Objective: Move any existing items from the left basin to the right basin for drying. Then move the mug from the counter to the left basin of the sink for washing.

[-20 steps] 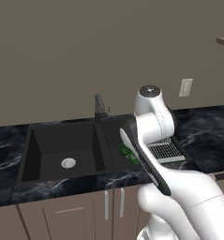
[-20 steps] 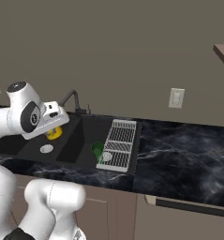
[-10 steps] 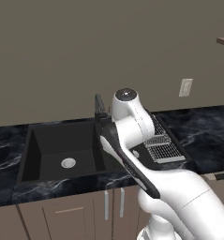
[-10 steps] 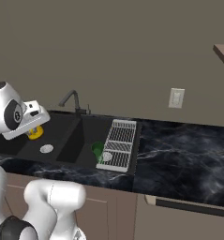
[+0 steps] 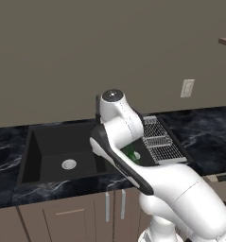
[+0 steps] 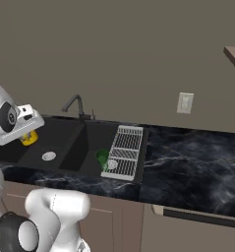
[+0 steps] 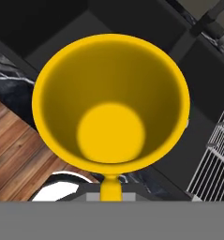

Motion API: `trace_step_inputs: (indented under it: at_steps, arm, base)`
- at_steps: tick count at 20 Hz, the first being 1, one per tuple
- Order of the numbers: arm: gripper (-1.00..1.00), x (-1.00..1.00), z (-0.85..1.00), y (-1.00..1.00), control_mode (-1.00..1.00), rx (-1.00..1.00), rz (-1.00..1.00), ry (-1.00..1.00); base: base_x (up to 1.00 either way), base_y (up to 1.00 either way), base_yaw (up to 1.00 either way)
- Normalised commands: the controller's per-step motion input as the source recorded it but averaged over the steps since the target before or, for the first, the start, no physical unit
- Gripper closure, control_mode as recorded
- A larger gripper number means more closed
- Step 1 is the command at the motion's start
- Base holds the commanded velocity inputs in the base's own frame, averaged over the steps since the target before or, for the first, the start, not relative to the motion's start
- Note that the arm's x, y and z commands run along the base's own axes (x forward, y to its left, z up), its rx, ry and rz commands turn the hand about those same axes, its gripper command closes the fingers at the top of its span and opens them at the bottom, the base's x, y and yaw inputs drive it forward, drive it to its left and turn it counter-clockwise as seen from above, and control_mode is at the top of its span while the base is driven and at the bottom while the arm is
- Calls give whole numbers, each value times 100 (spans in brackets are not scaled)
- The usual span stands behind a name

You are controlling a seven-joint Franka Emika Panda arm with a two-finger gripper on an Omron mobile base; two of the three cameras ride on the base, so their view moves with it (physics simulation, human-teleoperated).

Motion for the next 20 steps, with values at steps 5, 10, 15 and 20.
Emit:
trace_step_inputs:
  at_steps: [5, 10, 15, 20]
  arm:
    - [100, 13, -22, 14, -100, 0, 0, 0]
    - [100, 16, -27, 22, -100, 0, 0, 0]
    - [100, 17, -25, 20, -100, 0, 0, 0]
    - [100, 22, -26, 21, -100, 0, 0, 0]
  base:
    - [0, 0, 0]
    - [0, 0, 0]
    - [0, 0, 0]
    - [0, 0, 0]
